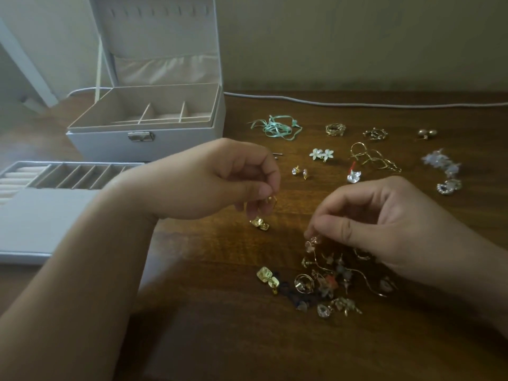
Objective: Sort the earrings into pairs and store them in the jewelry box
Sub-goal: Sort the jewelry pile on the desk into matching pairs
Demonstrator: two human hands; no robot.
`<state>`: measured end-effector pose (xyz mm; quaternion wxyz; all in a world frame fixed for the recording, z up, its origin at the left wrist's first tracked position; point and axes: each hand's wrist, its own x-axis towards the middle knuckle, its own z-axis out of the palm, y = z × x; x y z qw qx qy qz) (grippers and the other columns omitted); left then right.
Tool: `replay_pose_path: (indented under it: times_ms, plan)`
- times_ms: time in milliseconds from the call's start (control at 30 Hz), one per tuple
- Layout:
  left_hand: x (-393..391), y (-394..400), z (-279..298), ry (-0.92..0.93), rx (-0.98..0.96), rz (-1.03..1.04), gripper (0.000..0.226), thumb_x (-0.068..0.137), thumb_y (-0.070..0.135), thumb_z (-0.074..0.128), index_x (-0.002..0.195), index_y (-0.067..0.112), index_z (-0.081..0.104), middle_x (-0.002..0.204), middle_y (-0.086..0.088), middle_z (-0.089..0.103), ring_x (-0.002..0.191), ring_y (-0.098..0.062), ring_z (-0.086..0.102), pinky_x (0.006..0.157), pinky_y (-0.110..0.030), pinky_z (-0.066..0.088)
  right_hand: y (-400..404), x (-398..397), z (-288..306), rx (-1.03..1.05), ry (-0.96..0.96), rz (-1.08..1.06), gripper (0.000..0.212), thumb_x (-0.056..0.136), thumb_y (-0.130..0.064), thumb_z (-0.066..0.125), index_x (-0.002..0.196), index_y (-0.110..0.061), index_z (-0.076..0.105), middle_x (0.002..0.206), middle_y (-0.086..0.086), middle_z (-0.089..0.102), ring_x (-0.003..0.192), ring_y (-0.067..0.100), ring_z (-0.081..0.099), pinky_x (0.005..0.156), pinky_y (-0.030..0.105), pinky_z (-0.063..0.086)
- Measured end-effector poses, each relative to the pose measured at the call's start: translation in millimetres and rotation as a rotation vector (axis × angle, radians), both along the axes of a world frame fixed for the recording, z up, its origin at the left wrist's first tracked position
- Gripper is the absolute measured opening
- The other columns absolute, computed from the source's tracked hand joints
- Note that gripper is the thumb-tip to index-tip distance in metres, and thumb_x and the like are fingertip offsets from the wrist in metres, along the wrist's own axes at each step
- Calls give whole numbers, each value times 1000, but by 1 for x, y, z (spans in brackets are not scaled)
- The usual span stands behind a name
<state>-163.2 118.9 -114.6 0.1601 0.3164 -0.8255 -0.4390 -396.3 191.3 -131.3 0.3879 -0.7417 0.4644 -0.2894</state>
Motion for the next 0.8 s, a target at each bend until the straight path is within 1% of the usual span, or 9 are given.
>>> replay_pose_path:
  times_ms: [67,133,167,267,333,400,467,667,800]
  plan:
    - [-9,1,-3,72,52,31,4,94,9,59,94,11,62,79,-7,71,67,-17,64,63,-27,51,-1,0,1,18,-77,-42,25,67,-48,63,81,-31,75,81,-6,74,76,6,69,70,23,55]
    - [-18,2,-8,141,120,48,5,93,10,59,94,10,63,78,-7,70,66,-17,62,62,-25,50,-3,-1,0,33,-129,-98,21,67,-40,66,81,-26,75,79,-3,74,71,7,69,61,16,51]
    - [-22,3,-10,173,153,56,7,92,11,58,96,9,63,80,-7,70,67,-17,62,62,-25,51,-4,-2,-1,38,-145,-130,20,67,-36,67,83,-26,74,79,-3,75,71,9,70,59,17,51]
    - [-29,4,-14,271,269,80,10,93,11,60,102,6,61,84,-12,70,68,-18,65,63,-27,54,-9,-4,-4,27,-178,-223,29,65,-29,69,94,-28,68,79,-2,75,68,14,71,57,25,52]
    - [-33,5,-15,297,307,104,14,90,10,60,103,5,59,84,-14,71,67,-19,67,62,-28,57,-10,-5,-5,-1,-203,-261,26,65,-27,69,91,-24,69,77,1,74,63,13,69,54,25,53]
    - [-37,7,-16,301,299,118,12,90,4,59,102,4,58,83,-15,71,67,-20,68,61,-27,57,-12,-5,-5,-12,-244,-277,24,65,-26,70,87,-20,70,74,5,73,58,13,67,52,24,52]
    - [-39,8,-17,283,280,119,12,91,1,59,102,5,58,81,-14,72,66,-19,69,60,-26,57,-13,-5,-6,-8,-288,-290,26,64,-25,70,89,-17,70,73,7,73,58,18,68,52,28,54]
    - [-44,11,-18,253,268,144,12,91,1,60,101,8,57,79,-12,72,64,-18,69,58,-25,56,-13,-5,-5,17,-366,-286,29,68,-15,73,96,-12,67,74,10,74,63,24,72,54,27,56]
    - [-44,10,-19,231,231,163,12,90,3,63,98,11,58,82,-14,74,66,-19,70,59,-26,56,-13,-4,-6,21,-352,-278,25,71,-6,76,93,-12,68,76,10,74,64,25,72,57,30,59]
